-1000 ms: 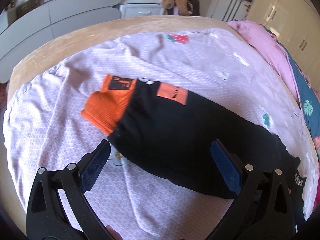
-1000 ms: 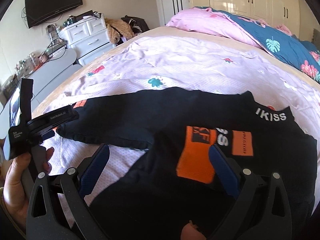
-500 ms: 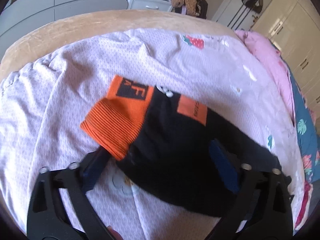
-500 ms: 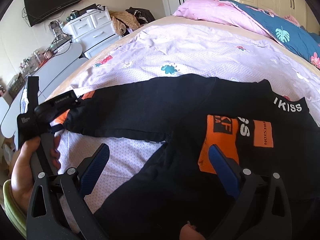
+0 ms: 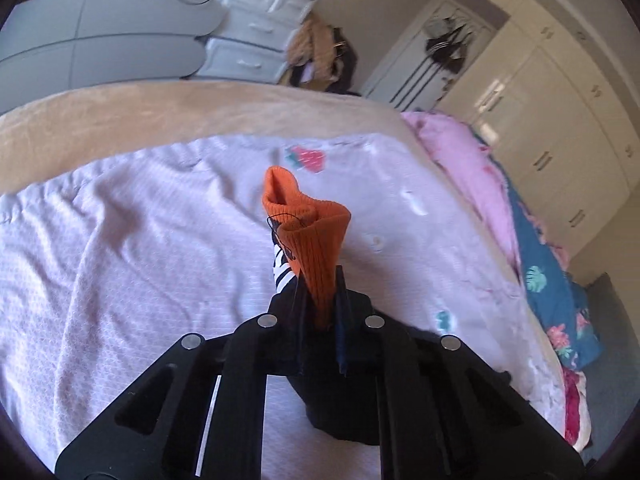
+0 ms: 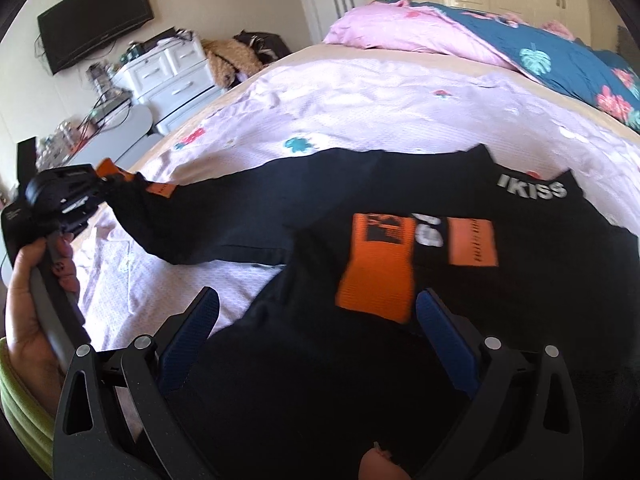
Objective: Fold small clothes
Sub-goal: 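Lift the other orange cuff with the left tool and carry it across the body, then lower the cuff onto the folded sleeve and open the left tool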
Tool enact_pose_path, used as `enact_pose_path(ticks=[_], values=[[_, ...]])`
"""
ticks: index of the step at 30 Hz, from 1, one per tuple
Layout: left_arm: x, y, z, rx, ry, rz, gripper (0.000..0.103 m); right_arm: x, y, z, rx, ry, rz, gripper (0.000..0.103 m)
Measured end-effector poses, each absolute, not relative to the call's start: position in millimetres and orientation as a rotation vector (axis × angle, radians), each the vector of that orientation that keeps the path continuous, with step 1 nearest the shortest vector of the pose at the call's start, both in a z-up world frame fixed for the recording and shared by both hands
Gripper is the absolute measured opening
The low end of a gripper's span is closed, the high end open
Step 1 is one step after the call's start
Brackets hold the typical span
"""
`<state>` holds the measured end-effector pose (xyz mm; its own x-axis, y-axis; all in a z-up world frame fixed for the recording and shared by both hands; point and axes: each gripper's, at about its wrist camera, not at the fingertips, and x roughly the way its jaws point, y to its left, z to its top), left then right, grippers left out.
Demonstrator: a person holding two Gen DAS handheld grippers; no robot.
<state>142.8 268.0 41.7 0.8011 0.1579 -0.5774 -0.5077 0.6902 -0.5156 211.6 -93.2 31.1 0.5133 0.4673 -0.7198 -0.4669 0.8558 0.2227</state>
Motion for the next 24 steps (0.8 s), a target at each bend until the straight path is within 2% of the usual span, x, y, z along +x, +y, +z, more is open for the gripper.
enact_pose_path(ticks=[17,24], values=[[170,126,119,-0.476,0.407,-0.019,0.003,199,-239,56,0.169,0.757,0.273,0.098],[174,69,118,-0.408,0.427,-0.226,0.003,199,-282,56,0.229,0.740,0.194,0.098]])
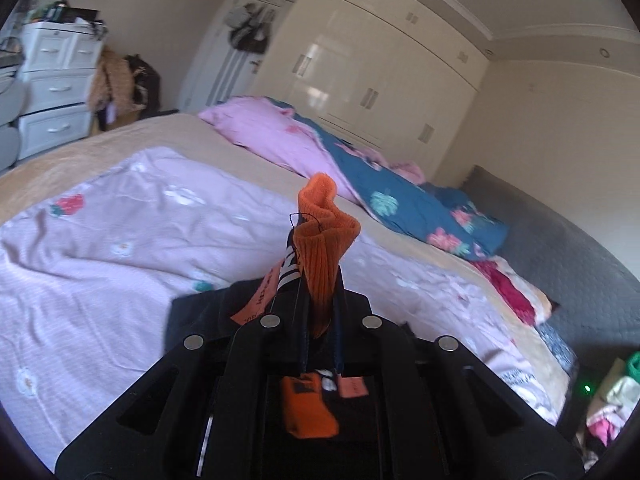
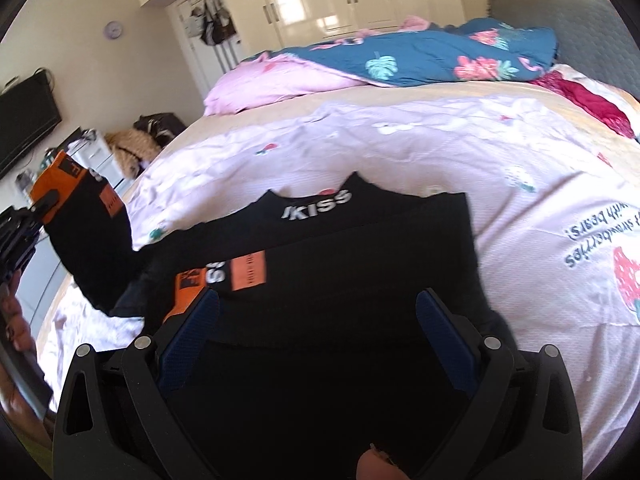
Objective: Fold small clothes
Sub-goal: 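Lower the cuff onto the folded sleeve and open the left tool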
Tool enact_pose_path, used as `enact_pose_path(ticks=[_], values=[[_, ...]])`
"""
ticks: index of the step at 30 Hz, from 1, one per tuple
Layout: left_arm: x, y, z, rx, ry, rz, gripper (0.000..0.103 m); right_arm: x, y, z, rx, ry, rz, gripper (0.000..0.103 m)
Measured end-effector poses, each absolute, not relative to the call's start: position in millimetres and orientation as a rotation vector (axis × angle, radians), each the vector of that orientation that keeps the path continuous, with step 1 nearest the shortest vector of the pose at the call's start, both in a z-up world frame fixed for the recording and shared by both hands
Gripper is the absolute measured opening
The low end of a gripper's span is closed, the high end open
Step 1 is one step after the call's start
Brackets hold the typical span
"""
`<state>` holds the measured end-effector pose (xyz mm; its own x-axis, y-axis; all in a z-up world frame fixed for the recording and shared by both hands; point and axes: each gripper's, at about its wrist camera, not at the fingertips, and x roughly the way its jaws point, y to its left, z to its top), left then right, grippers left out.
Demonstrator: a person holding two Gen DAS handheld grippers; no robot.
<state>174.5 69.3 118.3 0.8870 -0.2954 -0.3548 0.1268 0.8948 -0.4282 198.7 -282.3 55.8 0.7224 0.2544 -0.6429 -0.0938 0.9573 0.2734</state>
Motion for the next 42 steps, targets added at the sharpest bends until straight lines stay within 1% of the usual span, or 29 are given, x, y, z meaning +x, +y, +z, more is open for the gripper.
enact_pose_path(ticks=[8,15,21,24,26,27,28,29,30,32,33,35,37,42], values=[[189,13,84,-0.360,0.537,-0.439,0.003,201,-318,52,0.261,0.735,0.103,0.098],[205,-30,40,-0.303,0.699,-0.560,0.003,204,-337,44,0.285,0.743,0.055,0.098],[210,-57,10,-0.258,0.814,-0.622,0.003,208,-340,35,0.319,0.771,0.055,0.098],[211,-64,1,-0.235,0.860,-0.654,0.005,209,-339,32,0.320,0.784,0.055,0.098],[209,-69,-3,-0.223,0.883,-0.674,0.009,210,-337,30,0.320,0.790,0.061,0.098],[209,-72,-6,-0.212,0.896,-0.685,0.015,210,-335,29,0.323,0.796,0.067,0.097],[209,-73,-6,-0.205,0.904,-0.693,0.023,211,-333,27,0.327,0.801,0.075,0.096],[208,-74,-6,-0.199,0.908,-0.696,0.026,211,-331,26,0.330,0.807,0.084,0.091],[208,-73,-5,-0.197,0.907,-0.697,0.031,212,-329,24,0.331,0.817,0.098,0.089],[209,-69,-1,-0.199,0.901,-0.692,0.036,214,-323,21,0.329,0.839,0.119,0.086],[210,-62,3,-0.210,0.887,-0.683,0.040,215,-319,19,0.325,0.850,0.128,0.084],[213,-51,8,-0.222,0.869,-0.657,0.047,215,-309,14,0.321,0.872,0.159,0.077],[217,-35,14,-0.218,0.850,-0.581,0.060,217,-293,8,0.318,0.905,0.214,0.076],[228,6,21,-0.176,0.814,-0.351,0.075,228,-255,-7,0.256,0.958,0.287,0.075]])
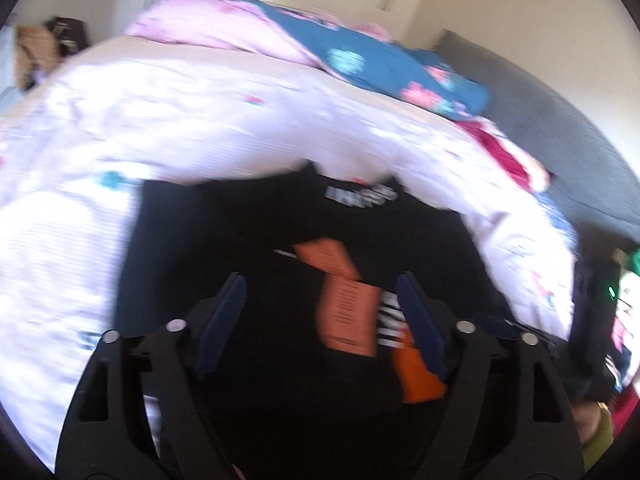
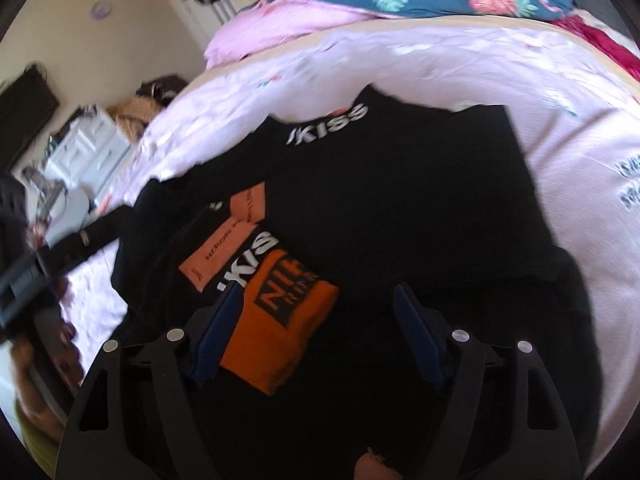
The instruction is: Fold small clothes
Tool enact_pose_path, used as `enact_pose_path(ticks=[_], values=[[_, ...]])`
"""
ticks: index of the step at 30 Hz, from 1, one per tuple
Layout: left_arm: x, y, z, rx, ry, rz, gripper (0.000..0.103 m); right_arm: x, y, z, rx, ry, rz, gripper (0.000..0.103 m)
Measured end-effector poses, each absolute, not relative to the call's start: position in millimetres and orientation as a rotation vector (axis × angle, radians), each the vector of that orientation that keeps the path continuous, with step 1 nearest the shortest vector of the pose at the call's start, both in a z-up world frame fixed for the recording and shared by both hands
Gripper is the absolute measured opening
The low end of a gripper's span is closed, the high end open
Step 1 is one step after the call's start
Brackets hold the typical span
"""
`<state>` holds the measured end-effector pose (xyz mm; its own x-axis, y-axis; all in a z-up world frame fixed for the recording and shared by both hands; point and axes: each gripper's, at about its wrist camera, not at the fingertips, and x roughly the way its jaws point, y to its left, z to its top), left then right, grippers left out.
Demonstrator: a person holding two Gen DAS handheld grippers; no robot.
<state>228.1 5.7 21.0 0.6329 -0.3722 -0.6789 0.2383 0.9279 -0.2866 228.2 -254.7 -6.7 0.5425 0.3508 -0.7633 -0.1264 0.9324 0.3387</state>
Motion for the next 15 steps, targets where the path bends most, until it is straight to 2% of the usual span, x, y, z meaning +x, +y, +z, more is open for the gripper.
enact_pose_path(ticks=[4,6,7,9,10,15], values=[[236,34,24,-0.174,0.802,-0.222,0.079,236,-240,-20,0.201,0.988,0.263,0.074],[239,49,27,-0.206,0.793,-0.186,0.080,235,-236,-19,0.163,0.971,0.263,0.057],[240,56,28,-0.223,0.791,-0.175,0.081,234,-232,-18,0.157,0.967,0.297,0.040],[242,70,29,-0.260,0.786,-0.147,0.081,233,-225,-17,0.141,0.964,0.321,0.029],[242,75,30,-0.272,0.783,-0.136,0.081,233,-222,-17,0.137,0.962,0.341,0.014],[244,101,32,-0.338,0.768,-0.078,0.081,225,-210,4,0.114,0.886,0.389,0.012]])
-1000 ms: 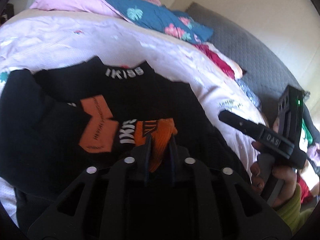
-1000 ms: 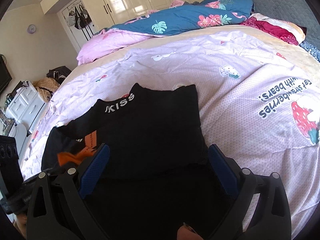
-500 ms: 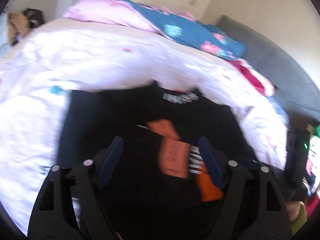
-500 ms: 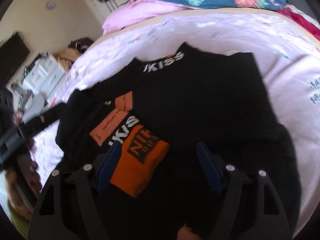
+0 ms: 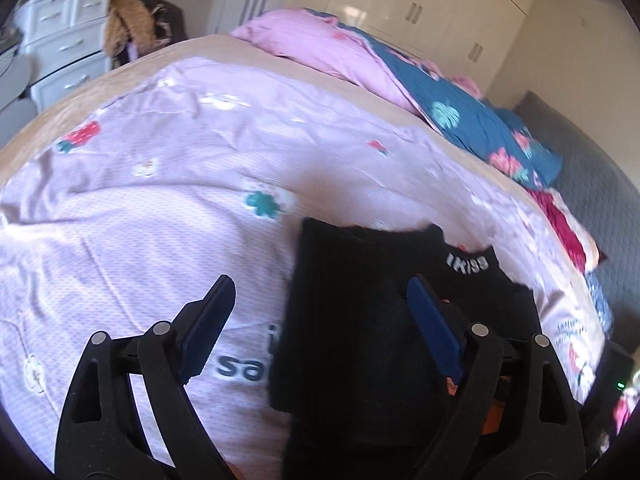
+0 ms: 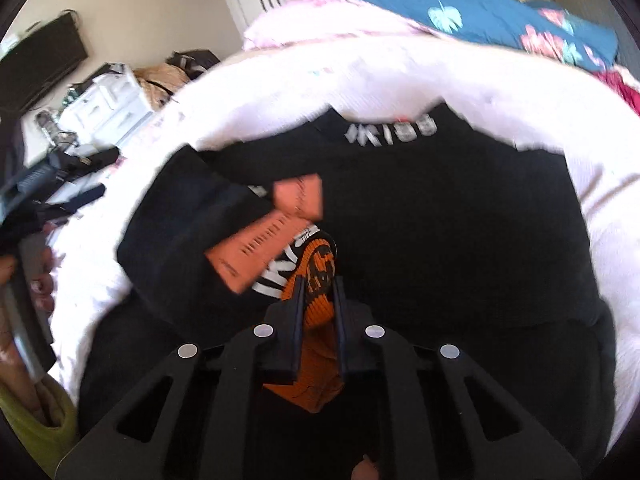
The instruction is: Fold small clothes
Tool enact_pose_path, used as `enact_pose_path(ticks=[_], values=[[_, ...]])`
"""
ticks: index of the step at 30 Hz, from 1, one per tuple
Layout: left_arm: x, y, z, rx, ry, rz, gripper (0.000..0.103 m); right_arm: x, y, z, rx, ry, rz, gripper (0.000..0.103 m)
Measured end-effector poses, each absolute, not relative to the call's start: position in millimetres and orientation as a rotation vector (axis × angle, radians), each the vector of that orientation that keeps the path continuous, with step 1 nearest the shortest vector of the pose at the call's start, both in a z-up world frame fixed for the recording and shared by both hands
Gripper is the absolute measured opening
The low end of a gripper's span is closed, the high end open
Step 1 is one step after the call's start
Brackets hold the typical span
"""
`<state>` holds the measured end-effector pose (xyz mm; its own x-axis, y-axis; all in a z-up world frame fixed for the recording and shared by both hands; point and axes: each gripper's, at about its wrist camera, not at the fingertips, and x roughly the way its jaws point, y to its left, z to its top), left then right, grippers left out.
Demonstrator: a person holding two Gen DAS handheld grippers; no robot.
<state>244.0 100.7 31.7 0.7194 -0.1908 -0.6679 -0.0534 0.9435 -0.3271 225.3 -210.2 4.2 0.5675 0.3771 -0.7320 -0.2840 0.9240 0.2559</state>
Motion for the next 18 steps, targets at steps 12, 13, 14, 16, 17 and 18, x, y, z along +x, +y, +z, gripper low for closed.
enact_pose_path(ticks=[12,13,14,16,17,18], values=[[244,120,28,-0.389,0.771,-0.040,0.081,243,-216,131,0.020,0.629,0.433,0.011],[244,119,27,-0.387,0.773,-0.042,0.081,245,-224,134,0.016,0.620,0.415,0.011],[244,118,27,-0.386,0.775,-0.042,0.081,245,-231,134,0.012,0.621,0.395,0.011],[247,114,23,-0.384,0.783,-0.053,0.081,247,-242,126,0.004,0.635,0.357,0.011],[248,111,22,-0.380,0.789,-0.057,0.081,248,-250,118,0.006,0.653,0.332,0.011],[249,109,20,-0.376,0.795,-0.061,0.081,248,-255,112,0.010,0.667,0.315,0.011]])
